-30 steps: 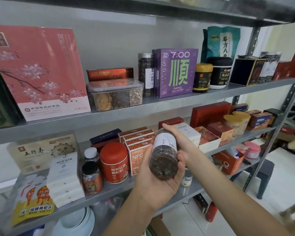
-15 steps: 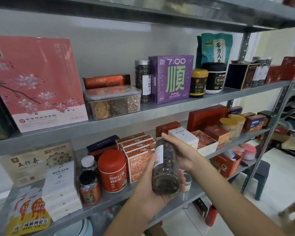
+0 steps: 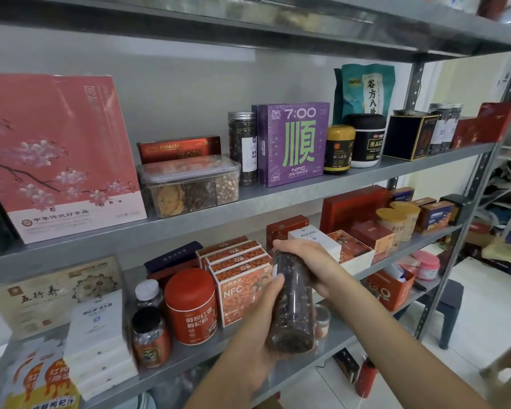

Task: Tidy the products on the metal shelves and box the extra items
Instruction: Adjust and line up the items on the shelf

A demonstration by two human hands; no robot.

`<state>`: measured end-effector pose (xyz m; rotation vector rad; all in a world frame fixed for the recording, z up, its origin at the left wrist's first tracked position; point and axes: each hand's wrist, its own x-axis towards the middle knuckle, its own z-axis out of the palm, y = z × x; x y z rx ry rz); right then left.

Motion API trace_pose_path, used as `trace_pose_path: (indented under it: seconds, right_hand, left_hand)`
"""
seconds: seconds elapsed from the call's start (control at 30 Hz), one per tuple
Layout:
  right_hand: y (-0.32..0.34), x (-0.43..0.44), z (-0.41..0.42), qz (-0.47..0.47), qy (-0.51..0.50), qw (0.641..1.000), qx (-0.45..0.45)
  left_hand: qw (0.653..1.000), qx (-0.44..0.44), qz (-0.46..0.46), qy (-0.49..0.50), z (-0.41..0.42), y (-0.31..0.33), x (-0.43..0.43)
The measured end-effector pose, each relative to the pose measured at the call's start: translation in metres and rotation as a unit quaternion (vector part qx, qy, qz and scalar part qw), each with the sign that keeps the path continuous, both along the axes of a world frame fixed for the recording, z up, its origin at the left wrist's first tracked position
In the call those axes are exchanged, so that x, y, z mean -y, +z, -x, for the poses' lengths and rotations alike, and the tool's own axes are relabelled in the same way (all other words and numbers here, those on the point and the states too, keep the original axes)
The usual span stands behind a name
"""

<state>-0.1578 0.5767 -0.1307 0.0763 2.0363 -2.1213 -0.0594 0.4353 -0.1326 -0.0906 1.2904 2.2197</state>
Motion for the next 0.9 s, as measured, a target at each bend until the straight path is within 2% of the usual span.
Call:
trace_pose_path:
  seconds: [0.1, 0.2, 0.3, 0.4, 0.63, 0.73, 0.83, 0.9]
  right_hand:
    - [0.005, 0.001, -0.003, -0.016, -0.012, 1.0, -0.014]
    - [0.009, 0.0, -0.004, 0.093, -0.005, 0.995, 0.041]
    - [0.01, -0.001, -0.005, 0.175, 0.026, 0.98, 0.095]
    - [0.008, 0.005, -0.006, 0.186, 0.03, 0.975, 0.118]
    - [0.013, 0.019, -0.013, 0.178, 0.029, 0.969, 0.171]
    - [0.02, 0.019, -0.014, 0.148, 0.028, 0.979, 0.135]
    - [0.034, 0.013, -0.013, 0.028, -0.009, 0.999, 0.027]
    - [0.043, 0.013, -0.016, -0.11, -0.054, 0.99, -0.069]
  left_hand:
    - [0.999, -0.024, -0.016, 0.026, -0.002, 0.003, -0.001]
    - [0.998, 0.021, -0.058, 0.023, -0.004, 0.008, -0.002]
    - [0.978, 0.097, -0.183, -0.004, -0.008, 0.017, 0.0]
    - [0.951, 0.141, -0.275, 0.0, -0.01, 0.025, 0.0]
    - [0.915, 0.184, -0.357, 0.027, -0.015, 0.036, -0.001]
    - [0.937, 0.155, -0.314, -0.01, -0.015, 0.032, 0.003]
    - [0.991, 0.052, -0.126, -0.011, -0.01, 0.025, 0.008]
    - [0.999, -0.015, 0.013, 0.041, -0.005, 0.018, 0.011]
